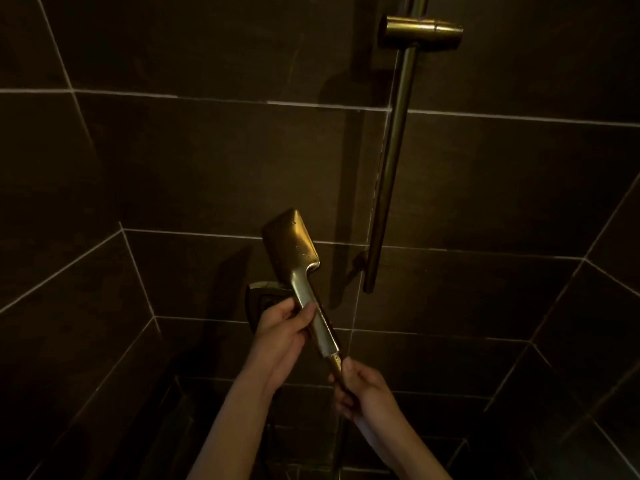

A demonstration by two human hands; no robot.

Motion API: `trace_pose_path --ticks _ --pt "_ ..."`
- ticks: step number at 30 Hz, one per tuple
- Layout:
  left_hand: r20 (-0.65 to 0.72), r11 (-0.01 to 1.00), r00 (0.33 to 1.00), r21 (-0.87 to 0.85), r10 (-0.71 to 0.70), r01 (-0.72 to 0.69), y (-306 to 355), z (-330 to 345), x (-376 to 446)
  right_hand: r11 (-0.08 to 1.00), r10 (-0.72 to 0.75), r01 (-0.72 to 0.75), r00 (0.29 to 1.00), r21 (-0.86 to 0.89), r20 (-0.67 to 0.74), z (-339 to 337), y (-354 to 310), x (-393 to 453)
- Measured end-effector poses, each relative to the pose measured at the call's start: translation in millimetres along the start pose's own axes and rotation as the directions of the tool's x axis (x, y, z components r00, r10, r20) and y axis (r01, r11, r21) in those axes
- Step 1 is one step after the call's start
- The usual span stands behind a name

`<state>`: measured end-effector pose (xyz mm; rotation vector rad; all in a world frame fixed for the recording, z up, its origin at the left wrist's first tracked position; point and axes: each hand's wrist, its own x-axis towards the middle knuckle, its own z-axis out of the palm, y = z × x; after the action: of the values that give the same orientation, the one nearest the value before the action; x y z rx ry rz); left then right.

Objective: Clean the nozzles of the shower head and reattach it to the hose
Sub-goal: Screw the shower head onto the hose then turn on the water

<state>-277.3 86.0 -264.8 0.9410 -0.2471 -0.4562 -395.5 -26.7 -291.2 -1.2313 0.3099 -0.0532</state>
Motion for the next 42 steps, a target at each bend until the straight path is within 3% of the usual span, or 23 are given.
trace_pose_path --ticks 4,9,12,16,19,22,28,32,39,42 --pt "-0.003 0.991 0.998 -0.118 -0.057 0.057 -6 1 2 0.999 0.040 -0.040 0.998 0.013 -0.042 -1 3 0" --pt "0.055 0.949 0.990 -0.283 -0.127 0.137 -15 -5 3 0.968 0.104 -0.126 0.989 0.216 0.110 -6 6 -1" --pt "0.099 0.952 0.988 -0.272 -0.119 0.142 -18 -7 4 0.968 0.094 -0.120 0.987 0.219 0.128 -5 9 0" --pt "0.015 0.987 0.994 -0.119 -0.107 0.108 -14 4 5 1.000 -0.002 0.002 1.000 0.009 0.009 -5 11 5" --pt "-0.095 0.949 0.993 0.300 -0.075 0.100 -13 15 3 0.979 -0.098 0.088 0.994 -0.182 -0.046 -7 12 7" --pt "-0.167 0.909 0.985 0.415 0.032 0.041 -15 17 3 0.967 -0.155 0.140 0.987 -0.213 -0.052 -8 15 8" --pt "-0.188 0.935 0.982 0.352 0.036 0.033 -12 16 7 0.958 -0.213 0.188 0.973 -0.218 -0.095 -8 17 12" --pt "-0.167 0.986 0.986 0.158 -0.030 0.057 -11 10 12 0.969 -0.184 0.163 0.977 -0.183 -0.104 -11 15 12" --pt "0.062 0.955 0.981 -0.226 -0.184 0.193 -9 -4 10 0.989 -0.015 0.002 0.996 0.150 0.088 -7 8 0" --pt "0.143 0.934 0.969 -0.272 -0.201 0.233 -10 -5 4 0.986 -0.007 -0.022 0.985 0.163 0.175 -3 6 -1"
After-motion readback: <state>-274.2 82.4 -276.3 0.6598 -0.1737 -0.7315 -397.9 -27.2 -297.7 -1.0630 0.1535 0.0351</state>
